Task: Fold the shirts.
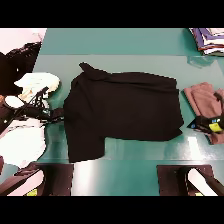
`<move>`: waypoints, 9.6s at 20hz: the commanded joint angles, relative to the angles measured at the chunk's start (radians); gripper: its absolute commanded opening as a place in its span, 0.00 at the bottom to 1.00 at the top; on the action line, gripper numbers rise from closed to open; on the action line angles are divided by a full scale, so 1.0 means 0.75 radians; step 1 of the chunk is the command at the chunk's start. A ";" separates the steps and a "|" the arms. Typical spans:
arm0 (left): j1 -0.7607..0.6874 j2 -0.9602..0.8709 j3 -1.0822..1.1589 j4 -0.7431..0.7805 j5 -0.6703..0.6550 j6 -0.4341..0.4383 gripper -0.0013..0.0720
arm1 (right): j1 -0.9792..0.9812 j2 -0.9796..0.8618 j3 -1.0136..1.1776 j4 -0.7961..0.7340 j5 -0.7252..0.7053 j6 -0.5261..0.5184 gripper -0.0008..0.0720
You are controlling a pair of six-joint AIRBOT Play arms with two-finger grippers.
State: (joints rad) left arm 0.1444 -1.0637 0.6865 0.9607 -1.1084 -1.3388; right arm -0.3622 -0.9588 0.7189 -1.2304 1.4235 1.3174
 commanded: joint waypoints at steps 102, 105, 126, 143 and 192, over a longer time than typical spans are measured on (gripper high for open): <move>-0.312 0.098 -0.339 -0.119 0.254 -0.082 0.65 | 0.133 -0.182 0.579 0.146 0.047 -0.053 0.52; -0.312 0.099 -0.333 -0.192 0.300 -0.091 0.05 | 0.128 -0.167 0.514 0.096 0.066 -0.058 0.52; -0.312 0.099 -0.184 -0.167 0.172 0.016 0.05 | -0.358 -0.267 -0.254 0.252 -0.145 -0.168 0.17; -0.312 0.767 -0.106 0.123 -0.287 -0.360 0.05 | -0.215 0.296 -0.162 0.045 0.128 -0.053 0.03; -0.941 -1.053 1.174 -0.130 0.207 -0.159 0.05 | 0.188 -0.418 0.692 0.764 0.022 -0.215 0.03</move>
State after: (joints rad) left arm -0.5209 -1.7569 1.5032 0.9352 -0.9474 -1.4300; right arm -0.2531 -1.3716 1.1862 -0.7387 1.4326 1.1175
